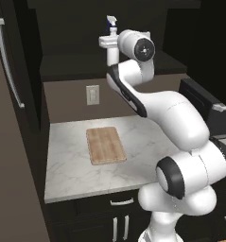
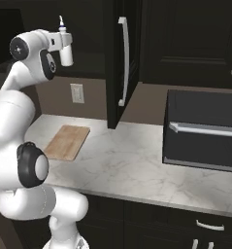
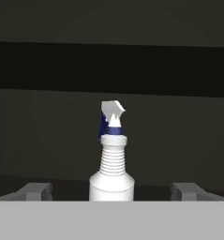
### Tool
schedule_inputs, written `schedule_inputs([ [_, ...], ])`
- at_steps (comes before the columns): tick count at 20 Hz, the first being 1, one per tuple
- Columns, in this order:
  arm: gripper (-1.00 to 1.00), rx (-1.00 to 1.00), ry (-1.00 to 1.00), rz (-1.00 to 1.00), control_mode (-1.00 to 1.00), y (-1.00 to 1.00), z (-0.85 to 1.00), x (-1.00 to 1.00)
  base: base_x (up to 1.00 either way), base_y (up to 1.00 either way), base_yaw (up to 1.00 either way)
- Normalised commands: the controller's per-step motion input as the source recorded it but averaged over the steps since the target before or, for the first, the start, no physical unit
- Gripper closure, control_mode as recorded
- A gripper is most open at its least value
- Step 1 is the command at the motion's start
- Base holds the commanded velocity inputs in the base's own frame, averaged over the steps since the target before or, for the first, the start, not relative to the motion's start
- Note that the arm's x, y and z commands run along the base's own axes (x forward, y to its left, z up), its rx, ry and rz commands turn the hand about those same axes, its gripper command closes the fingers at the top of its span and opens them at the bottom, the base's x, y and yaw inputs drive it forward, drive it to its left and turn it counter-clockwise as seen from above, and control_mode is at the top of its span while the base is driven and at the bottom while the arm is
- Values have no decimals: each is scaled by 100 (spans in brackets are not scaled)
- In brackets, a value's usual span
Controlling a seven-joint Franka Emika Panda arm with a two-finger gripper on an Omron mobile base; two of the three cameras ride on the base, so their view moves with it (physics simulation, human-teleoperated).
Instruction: Grab the spray bottle from the cabinet, then place it next to the cutting board for sanitizing. Then grab the dish brush from the countertop next to the sink and place it next to the cutting board.
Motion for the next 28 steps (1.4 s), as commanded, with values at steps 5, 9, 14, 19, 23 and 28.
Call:
schedule_inputs([
  [5,-100,0,0,0,-100,0,-17,20,0,0,0],
  [9,-100,0,0,0,-100,0,-8,31,0,0,0],
  [14,-100,0,0,0,-100,7,0,50,0,0,0],
  [19,-100,0,6,0,-100,0,0,28,0,0,0],
  [23,-100,1,7,0,-100,0,3,1,0,0,0],
  [28,-100,1,4,0,-100,0,9,0,0,0,0],
])
